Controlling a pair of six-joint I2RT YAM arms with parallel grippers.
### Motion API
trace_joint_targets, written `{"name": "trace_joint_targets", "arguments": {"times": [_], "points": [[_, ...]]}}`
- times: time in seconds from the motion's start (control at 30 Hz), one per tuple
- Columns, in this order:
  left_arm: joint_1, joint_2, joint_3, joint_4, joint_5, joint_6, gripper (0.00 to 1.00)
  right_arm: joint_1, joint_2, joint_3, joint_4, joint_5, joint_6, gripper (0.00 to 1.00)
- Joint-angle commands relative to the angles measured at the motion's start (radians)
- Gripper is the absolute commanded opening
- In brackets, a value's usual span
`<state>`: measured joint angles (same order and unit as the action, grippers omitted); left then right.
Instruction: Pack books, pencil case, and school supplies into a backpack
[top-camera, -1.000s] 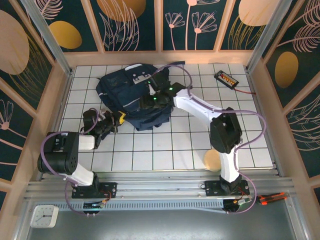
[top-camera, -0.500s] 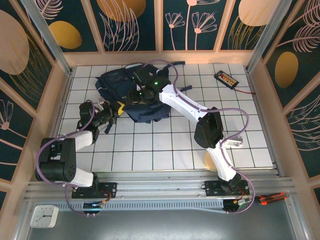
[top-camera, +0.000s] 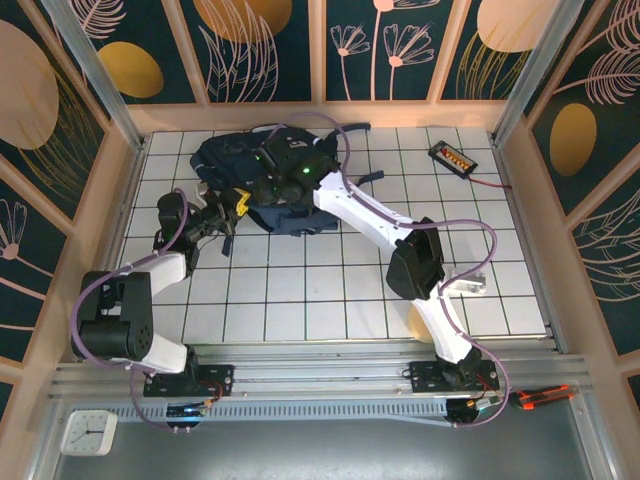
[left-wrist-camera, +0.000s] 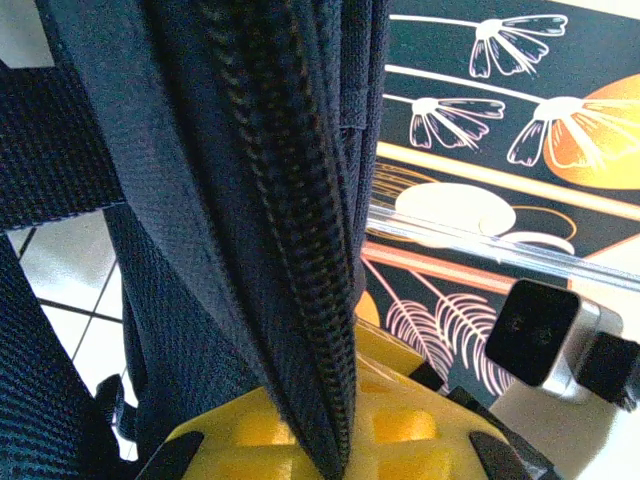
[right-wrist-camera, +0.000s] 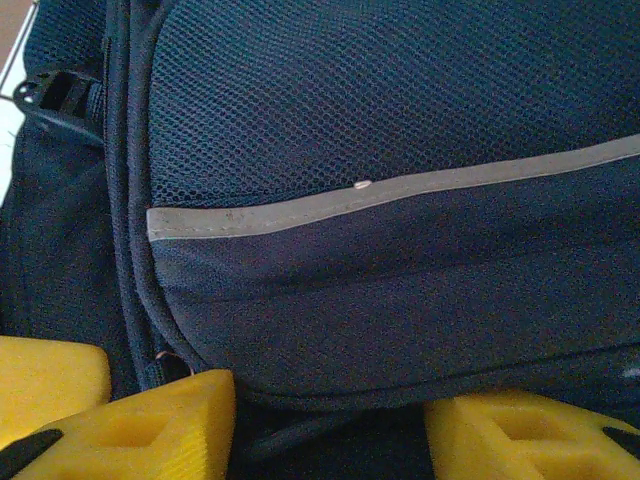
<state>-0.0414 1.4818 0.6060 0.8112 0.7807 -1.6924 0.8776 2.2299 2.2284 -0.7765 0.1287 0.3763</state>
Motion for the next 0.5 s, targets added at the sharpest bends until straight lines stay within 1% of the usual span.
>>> {"name": "trace_joint_targets", "arguments": {"times": [0.0,0.03,0.07,0.1,0.13,0.23,0.37,0.47], "points": [[-0.011,-0.032,0.107,0.295,0.041,-0.081,0.0,0.005,0.001,-0.051,0.028,0.11,-0.068,0.42],[-0.01,-0.03,0.113,0.298,0.044,-0.082,0.0,0.005,0.004,-0.05,0.023,0.129,-0.073,0.33],[-0.011,-0.029,0.118,0.296,0.046,-0.08,0.0,0.001,0.007,-0.044,0.013,0.152,-0.07,0.2],[-0.011,-0.03,0.116,0.296,0.045,-0.082,0.0,-0.004,0.006,-0.043,0.004,0.177,-0.071,0.05],[-0.008,-0.031,0.11,0.301,0.043,-0.087,0.0,-0.012,-0.001,-0.052,-0.002,0.204,-0.068,0.0],[0.02,-0.041,0.075,0.278,0.044,-0.078,0.0,-0.055,-0.061,-0.137,0.026,0.237,-0.081,0.0],[0.085,-0.074,0.002,0.182,0.053,-0.024,0.0,-0.133,-0.185,-0.332,0.115,0.212,-0.135,0.0],[0.118,-0.082,-0.004,0.107,0.066,0.032,0.0,-0.188,-0.252,-0.443,0.152,0.184,-0.179,0.0]]}}
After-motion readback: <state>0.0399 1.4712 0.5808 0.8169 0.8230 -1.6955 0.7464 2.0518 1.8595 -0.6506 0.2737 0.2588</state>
